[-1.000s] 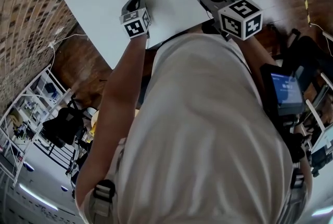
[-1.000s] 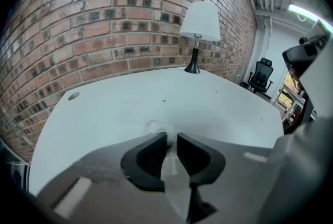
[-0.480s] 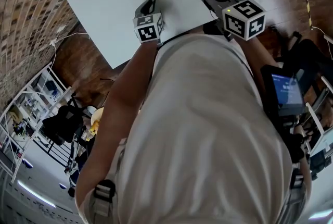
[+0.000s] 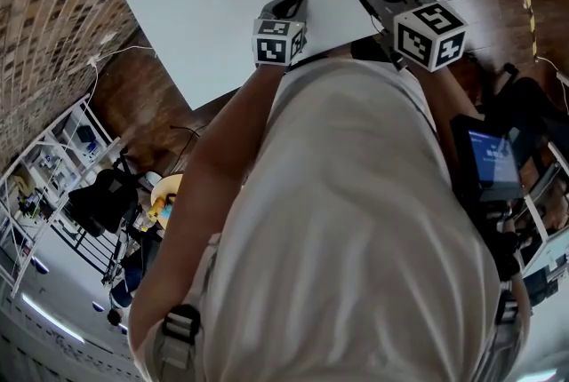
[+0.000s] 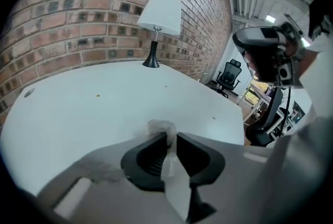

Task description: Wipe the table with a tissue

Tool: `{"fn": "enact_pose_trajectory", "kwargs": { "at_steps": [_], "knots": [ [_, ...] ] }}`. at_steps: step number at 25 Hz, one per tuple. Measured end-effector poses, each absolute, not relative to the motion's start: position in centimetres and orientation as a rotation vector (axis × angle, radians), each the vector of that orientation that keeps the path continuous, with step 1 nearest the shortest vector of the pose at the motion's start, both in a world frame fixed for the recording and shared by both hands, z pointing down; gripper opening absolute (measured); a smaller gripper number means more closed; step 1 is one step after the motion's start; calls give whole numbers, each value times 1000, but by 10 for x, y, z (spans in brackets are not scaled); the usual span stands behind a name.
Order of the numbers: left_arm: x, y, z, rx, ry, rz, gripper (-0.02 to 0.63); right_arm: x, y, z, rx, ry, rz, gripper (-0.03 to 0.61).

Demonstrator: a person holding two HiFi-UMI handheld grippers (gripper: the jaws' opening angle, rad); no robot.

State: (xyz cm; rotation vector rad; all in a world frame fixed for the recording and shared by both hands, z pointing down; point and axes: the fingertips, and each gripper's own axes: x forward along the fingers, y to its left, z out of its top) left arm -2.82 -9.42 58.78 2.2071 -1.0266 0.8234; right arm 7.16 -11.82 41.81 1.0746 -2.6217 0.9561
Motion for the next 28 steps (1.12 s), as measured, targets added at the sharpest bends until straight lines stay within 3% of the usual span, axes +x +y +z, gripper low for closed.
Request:
{"fn": "enact_pose_trajectory", "kwargs": {
  "at_steps": [7,13,24,28],
  "knots": [
    [-8,-83,567,2305,-853,799,67,133,-133,419,1270,-2570,971,6],
    [50,-76,558,2412,-704,835,69,169,-132,424,1358,-2550,1008,6],
    [127,-67,560,2553,-477,1022,72,209,-124,434,1338,-2559,1054,6],
    [136,-67,580,2576,-468,1260,72,223,-130,433,1333,-2568,1054,6]
  ]
}}
